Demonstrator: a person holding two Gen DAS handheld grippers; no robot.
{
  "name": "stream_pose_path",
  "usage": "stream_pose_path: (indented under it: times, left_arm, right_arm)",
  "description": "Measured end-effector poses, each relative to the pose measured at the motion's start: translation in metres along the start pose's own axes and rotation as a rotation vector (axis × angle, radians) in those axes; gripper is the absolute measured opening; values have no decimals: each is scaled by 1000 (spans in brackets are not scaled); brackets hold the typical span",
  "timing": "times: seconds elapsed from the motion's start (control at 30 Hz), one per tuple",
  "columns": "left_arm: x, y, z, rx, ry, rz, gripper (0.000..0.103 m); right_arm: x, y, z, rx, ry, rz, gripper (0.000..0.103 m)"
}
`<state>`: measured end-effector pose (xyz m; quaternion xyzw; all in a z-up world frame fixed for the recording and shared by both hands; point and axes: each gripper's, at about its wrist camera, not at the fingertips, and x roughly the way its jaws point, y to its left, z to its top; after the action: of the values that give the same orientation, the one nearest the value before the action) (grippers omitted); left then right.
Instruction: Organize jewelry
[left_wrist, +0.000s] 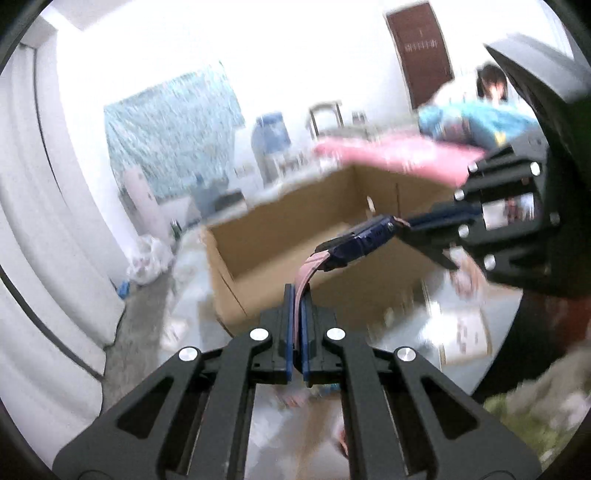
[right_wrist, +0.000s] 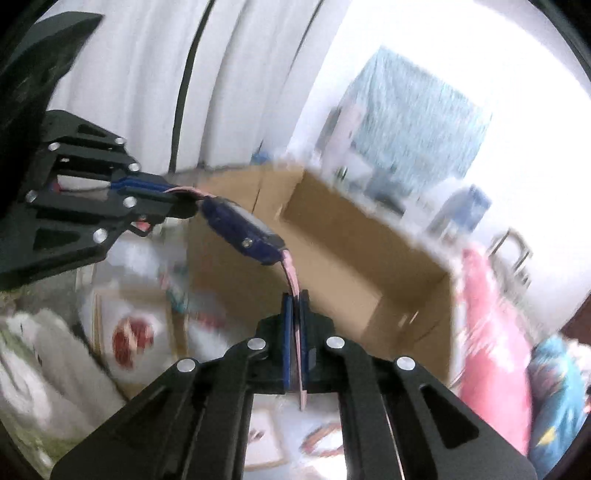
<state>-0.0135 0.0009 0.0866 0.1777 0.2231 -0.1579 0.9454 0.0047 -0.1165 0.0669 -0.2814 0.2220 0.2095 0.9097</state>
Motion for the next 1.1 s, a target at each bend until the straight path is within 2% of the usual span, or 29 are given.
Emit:
stream_pose_path:
  times: [0.1,0.2,0.23,0.27,0.3,0.33,0.43,0.57,0.67,0.73,0.8,0.9,0.97,1.03,1.1]
  left_arm:
    - [3,26,31,-33,-41,-21,3]
    - [32,53,58,-78,-4,-57,3]
    - [50,62,66,-92,36,-72,3]
    - [60,69,69,-108,70,-83,3]
    - [77,76,73,-129,125,-113,3]
    - [99,85,76,-161,196,-146,3]
    - [149,99,74,-194,340,-190,4]
    - [184,102,64,-175,439,-183,5]
    - [198,101,59,-187,488,-182,11]
    - [202,105,61,-206,496,-182,17]
    - [202,108,63,-220,481,-169,39]
    - [192,115,66,-240,427,-159,41]
    - [183,121,68,-259,396,-156,47]
    - [169,128,67,-277,354,-145,52]
    - [154,132,66,-282,316,-132,58]
  right_arm:
    - [-5,-21,30,-4,-67,-20,4]
    - [15,-49,53,30,-49,9,4]
    - [29,-60,60,60,-20,40,4]
    - [53,-76,69,103,47,101,4]
    - [64,-86,71,128,79,126,4]
    - [89,-99,76,163,162,186,4]
    - [146,-121,77,240,342,303,4]
    - [200,-129,74,287,501,391,4]
    - [236,-132,66,334,615,454,4]
    - [252,-127,55,371,684,496,5]
    - [270,-126,46,385,740,510,5]
    - [284,-131,37,389,783,414,5]
    - [286,-139,37,383,767,342,6]
    - [282,-146,37,402,747,316,6]
    - [276,-154,38,429,717,307,14]
